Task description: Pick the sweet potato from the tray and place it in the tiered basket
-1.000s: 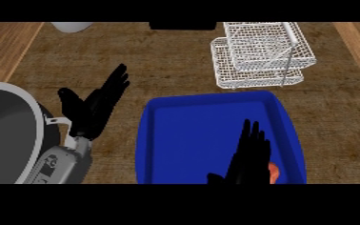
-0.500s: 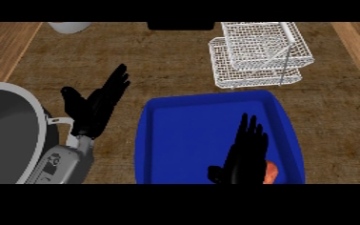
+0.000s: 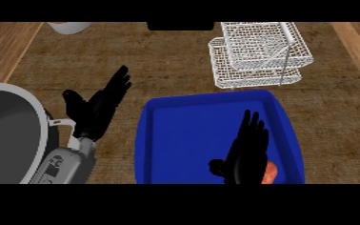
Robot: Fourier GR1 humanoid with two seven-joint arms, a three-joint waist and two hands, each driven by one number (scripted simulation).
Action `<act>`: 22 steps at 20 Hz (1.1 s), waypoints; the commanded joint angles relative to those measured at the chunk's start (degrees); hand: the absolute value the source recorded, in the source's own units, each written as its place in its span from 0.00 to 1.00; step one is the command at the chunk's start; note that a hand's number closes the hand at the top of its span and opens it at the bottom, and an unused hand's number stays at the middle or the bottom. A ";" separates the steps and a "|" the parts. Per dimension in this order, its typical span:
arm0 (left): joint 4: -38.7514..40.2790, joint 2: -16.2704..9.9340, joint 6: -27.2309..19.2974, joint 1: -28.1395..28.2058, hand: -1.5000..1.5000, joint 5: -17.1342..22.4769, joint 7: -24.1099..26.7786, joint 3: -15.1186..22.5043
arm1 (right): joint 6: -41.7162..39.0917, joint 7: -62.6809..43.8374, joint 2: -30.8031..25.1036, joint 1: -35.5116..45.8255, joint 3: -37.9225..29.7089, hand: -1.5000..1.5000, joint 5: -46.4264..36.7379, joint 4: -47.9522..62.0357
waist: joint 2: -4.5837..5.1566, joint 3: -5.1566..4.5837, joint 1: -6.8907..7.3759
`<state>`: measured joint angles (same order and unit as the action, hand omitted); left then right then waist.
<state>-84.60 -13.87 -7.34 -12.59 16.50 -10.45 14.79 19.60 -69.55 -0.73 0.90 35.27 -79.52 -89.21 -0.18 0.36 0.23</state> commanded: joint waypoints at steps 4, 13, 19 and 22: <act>0.48 -2.35 2.51 2.84 0.50 0.64 0.95 -2.35 | 6.28 -10.20 0.70 1.52 -2.56 0.00 1.93 2.49 | 0.18 -0.35 0.29; 1.13 -0.71 3.13 3.46 0.50 -0.52 0.55 -1.72 | 15.82 -5.72 0.70 4.34 -4.18 0.00 5.74 16.36 | 0.38 -0.32 0.57; 0.05 -0.34 3.44 2.64 0.50 -0.75 -0.52 -2.97 | 13.23 -2.56 0.67 11.57 -4.39 1.00 13.42 19.52 | 0.35 -0.33 0.66; -0.66 0.50 1.64 1.53 0.50 -2.30 -2.43 -3.10 | 20.51 3.81 0.64 10.91 -3.03 1.00 13.37 24.04 | 0.32 -0.32 0.43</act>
<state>-86.10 -13.61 -4.90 -11.89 15.32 -12.49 12.46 33.10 -62.28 -2.00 8.70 30.39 -67.18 -73.43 -1.18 -0.76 0.09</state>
